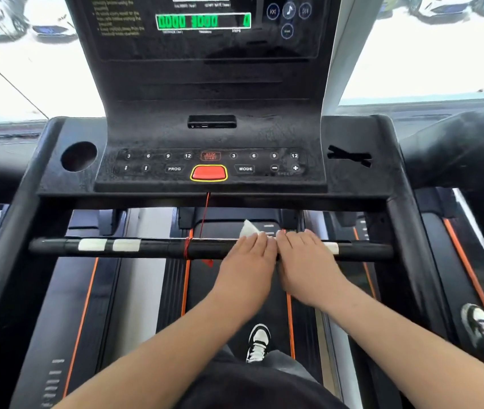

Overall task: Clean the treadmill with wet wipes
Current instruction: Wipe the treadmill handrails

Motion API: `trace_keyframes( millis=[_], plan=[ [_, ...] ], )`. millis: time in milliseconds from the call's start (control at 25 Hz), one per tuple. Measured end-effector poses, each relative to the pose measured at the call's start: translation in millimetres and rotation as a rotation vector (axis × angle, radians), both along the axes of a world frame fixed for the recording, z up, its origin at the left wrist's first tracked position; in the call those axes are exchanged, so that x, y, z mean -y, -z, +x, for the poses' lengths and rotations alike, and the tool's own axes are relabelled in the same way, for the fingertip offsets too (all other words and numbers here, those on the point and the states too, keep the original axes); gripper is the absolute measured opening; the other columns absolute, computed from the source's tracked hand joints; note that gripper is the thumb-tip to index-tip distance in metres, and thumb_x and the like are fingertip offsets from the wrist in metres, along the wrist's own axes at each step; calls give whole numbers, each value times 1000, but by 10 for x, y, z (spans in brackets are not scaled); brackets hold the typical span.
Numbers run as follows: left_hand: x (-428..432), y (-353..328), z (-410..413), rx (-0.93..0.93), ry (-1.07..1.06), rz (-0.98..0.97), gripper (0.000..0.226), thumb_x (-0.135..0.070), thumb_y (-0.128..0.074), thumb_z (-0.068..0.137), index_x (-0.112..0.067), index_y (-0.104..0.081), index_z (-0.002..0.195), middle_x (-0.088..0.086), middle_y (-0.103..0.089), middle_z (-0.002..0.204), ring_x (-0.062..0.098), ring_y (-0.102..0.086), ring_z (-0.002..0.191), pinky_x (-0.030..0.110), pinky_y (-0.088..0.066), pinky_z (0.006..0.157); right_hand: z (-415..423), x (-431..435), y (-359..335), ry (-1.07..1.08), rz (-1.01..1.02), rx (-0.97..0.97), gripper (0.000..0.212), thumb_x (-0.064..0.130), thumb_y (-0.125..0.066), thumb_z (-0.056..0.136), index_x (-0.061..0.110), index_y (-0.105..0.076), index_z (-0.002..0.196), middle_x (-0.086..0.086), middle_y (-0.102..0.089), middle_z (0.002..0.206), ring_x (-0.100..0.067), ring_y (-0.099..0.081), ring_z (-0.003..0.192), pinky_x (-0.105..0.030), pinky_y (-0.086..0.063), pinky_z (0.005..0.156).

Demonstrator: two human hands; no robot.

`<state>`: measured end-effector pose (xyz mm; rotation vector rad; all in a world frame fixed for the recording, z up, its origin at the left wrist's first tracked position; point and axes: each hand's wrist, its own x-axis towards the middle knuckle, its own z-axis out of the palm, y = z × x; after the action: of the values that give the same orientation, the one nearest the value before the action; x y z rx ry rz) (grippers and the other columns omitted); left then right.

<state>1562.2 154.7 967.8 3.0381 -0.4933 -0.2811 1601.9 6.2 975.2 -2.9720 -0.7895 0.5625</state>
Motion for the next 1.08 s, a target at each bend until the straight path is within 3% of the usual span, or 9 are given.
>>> trace_keyframes(
  millis=[80, 200, 360, 440, 600, 680, 840, 1000, 1080],
  plan=[
    [-19, -65, 161, -140, -44, -12, 50, -17, -38, 90, -9, -52, 137, 9, -62, 130, 29, -57, 121, 39, -40, 111, 252, -67, -76, -23, -13, -66, 39, 27, -31, 98, 10, -62, 113, -11, -68, 112, -36, -64, 106, -43, -49, 89],
    [-13, -196, 483, -332, -128, -31, 29, -20, -49, 91, -17, -58, 118, 8, -66, 121, 31, -61, 112, 40, -49, 92, 602, -100, -176, -35, -33, -379, 33, 20, -30, 107, 5, -58, 117, -14, -61, 127, -34, -56, 121, -40, -46, 96],
    [-9, -201, 810, -573, -153, -43, 11, -22, -49, 89, -20, -56, 97, 8, -69, 114, 29, -63, 99, 34, -48, 77, 724, -90, -91, -20, -111, -482, 37, 30, -25, 100, 14, -58, 104, -8, -62, 114, -31, -59, 110, -45, -50, 91],
    [-22, -153, 725, -558, -155, -75, 14, -22, -52, 87, -20, -54, 101, 5, -68, 110, 28, -62, 97, 35, -50, 78, 607, -29, -45, 3, -55, -359, 34, 32, -27, 104, 18, -57, 99, -1, -58, 102, -28, -59, 101, -38, -45, 80],
    [-92, -3, 340, -182, -130, -194, 33, -13, -56, 77, -20, -57, 109, -2, -67, 103, 27, -62, 99, 39, -49, 94, 228, 194, 142, 12, 199, 195, 25, 25, -40, 103, 15, -62, 96, -3, -68, 88, -33, -66, 84, -38, -37, 68],
    [-74, 110, 201, -28, -45, -229, 42, -6, -58, 81, -16, -61, 122, 1, -68, 117, 26, -61, 112, 38, -42, 109, 12, 312, 336, -47, 283, 365, 25, 13, -50, 94, 7, -69, 109, -11, -73, 106, -35, -69, 100, -42, -49, 87],
    [153, 305, -63, 199, 110, -130, 57, -12, -55, 86, -5, -54, 143, 13, -57, 145, 29, -53, 136, 44, -38, 117, -298, 716, 478, -92, 209, 442, 52, 12, -40, 94, -3, -58, 139, -22, -54, 147, -36, -52, 138, -52, -35, 114],
    [399, 134, 189, -10, 61, -49, 64, -19, -51, 88, -8, -41, 150, 10, -54, 145, 30, -50, 134, 43, -35, 118, -161, 983, 402, 37, 124, 410, 53, 24, -22, 107, 1, -57, 140, -17, -60, 139, -35, -56, 132, -55, -32, 118],
    [496, -2, 461, -220, -9, -107, 53, -24, -57, 82, -16, -50, 134, 5, -62, 124, 29, -59, 117, 38, -48, 94, -36, 940, 336, 84, 107, 369, 46, 28, -31, 104, 6, -66, 125, -11, -70, 117, -32, -65, 111, -52, -35, 117]
  ],
)
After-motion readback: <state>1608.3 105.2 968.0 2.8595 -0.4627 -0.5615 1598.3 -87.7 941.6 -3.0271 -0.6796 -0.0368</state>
